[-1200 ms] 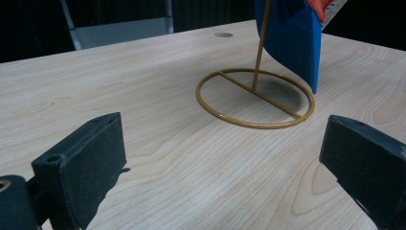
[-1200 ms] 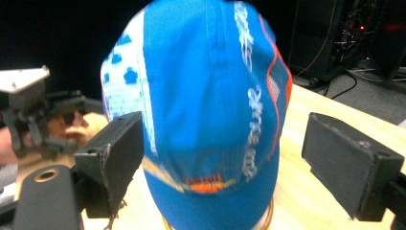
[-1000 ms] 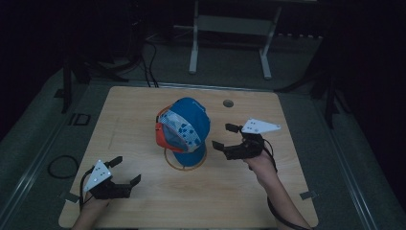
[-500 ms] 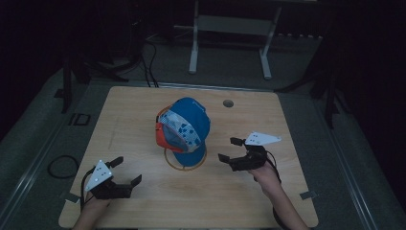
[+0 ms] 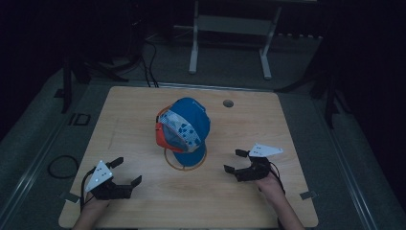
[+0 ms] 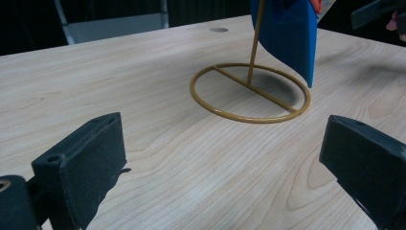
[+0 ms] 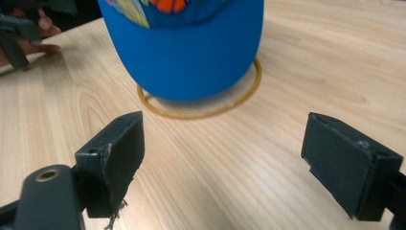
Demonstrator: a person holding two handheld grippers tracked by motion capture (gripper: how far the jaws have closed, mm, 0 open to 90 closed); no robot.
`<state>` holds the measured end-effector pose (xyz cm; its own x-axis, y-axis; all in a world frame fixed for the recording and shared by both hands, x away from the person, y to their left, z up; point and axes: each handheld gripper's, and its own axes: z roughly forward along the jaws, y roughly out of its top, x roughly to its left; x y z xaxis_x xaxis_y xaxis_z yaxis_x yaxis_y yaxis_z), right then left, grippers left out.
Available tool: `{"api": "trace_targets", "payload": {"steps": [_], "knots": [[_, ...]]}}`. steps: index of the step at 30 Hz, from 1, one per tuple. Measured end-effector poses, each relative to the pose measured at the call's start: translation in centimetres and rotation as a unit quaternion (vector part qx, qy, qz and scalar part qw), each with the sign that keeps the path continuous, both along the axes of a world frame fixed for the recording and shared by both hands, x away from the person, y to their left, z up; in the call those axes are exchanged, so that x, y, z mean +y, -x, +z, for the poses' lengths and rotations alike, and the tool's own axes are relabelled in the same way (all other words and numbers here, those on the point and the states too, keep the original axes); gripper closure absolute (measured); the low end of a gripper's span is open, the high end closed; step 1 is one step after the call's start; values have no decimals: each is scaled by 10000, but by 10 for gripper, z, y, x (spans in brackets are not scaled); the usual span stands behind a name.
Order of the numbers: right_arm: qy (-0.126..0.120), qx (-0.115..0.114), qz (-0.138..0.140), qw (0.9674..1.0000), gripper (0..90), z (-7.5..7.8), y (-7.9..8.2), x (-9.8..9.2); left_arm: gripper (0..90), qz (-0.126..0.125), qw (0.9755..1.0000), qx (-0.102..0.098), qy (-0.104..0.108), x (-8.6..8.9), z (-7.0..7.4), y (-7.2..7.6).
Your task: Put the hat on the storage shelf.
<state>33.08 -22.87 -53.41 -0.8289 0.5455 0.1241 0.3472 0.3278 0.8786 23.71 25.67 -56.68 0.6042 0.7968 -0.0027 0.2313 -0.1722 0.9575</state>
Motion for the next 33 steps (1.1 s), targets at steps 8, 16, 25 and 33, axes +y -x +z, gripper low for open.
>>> {"api": "trace_targets", "payload": {"steps": [8,16,25,33], "knots": [[290,231,-15,9993,149,-24,7,-11,24,36,10000,31,20,1,-1,0],[387,177,-97,9990,149,-25,13,-20,24,36,10000,23,23,3,-1,0],[621,-45,-375,9974,148,-28,9,-46,24,27,10000,29,29,3,-1,1],[732,-55,-724,9947,147,-28,7,-72,24,36,10000,31,57,5,-2,1]]}}
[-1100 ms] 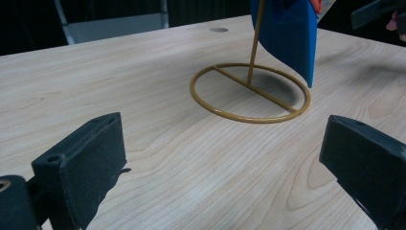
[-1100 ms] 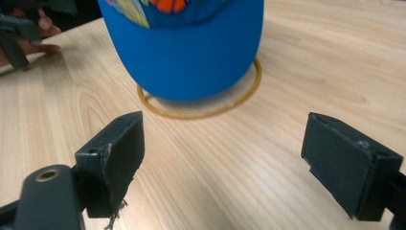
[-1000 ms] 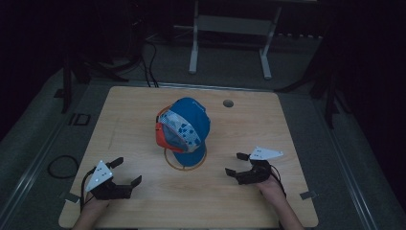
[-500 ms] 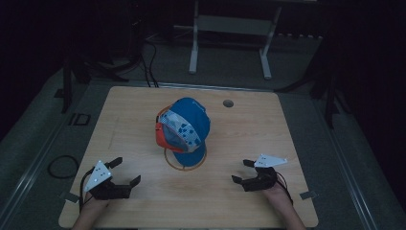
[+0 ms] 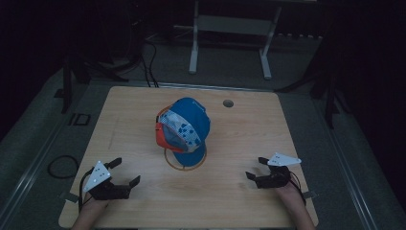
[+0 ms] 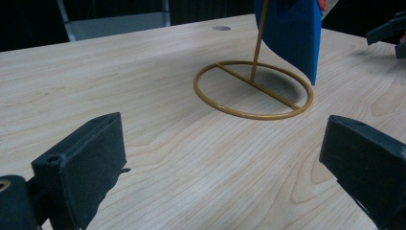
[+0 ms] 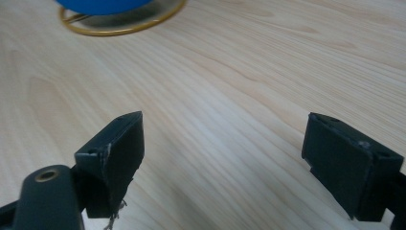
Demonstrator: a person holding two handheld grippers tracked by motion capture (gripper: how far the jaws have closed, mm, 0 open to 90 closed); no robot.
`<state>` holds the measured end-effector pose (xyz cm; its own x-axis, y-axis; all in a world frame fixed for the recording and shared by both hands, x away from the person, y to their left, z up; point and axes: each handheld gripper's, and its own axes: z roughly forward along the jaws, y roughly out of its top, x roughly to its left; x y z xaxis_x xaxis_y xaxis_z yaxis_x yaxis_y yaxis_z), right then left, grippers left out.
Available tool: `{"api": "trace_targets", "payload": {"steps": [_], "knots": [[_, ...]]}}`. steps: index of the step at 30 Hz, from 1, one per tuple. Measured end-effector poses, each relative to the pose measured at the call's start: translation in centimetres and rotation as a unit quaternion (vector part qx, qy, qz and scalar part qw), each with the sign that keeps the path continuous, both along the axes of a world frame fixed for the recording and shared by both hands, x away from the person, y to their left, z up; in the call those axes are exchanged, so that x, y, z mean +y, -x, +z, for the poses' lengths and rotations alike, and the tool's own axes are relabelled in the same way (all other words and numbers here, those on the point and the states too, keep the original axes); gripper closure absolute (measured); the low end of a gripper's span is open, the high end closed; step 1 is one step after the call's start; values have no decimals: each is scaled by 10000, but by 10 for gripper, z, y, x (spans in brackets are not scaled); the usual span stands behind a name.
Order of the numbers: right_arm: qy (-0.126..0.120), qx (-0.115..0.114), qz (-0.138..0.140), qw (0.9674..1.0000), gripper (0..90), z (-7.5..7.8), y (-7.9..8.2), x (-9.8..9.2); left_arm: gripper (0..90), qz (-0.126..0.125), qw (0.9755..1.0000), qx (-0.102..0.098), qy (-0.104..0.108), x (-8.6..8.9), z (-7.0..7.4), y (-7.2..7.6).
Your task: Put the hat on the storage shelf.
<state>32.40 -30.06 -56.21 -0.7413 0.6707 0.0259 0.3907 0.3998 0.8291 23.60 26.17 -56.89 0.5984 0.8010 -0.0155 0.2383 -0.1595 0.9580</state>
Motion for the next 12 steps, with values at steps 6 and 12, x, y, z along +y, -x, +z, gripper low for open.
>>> {"api": "trace_targets", "payload": {"steps": [6,12], "knots": [[-131,3,-250,9996,147,0,-2,-15,24,-2,10000,6,2,0,0,0],[-145,33,-301,9994,147,-2,-4,-16,24,4,10000,11,7,0,-1,0]]}}
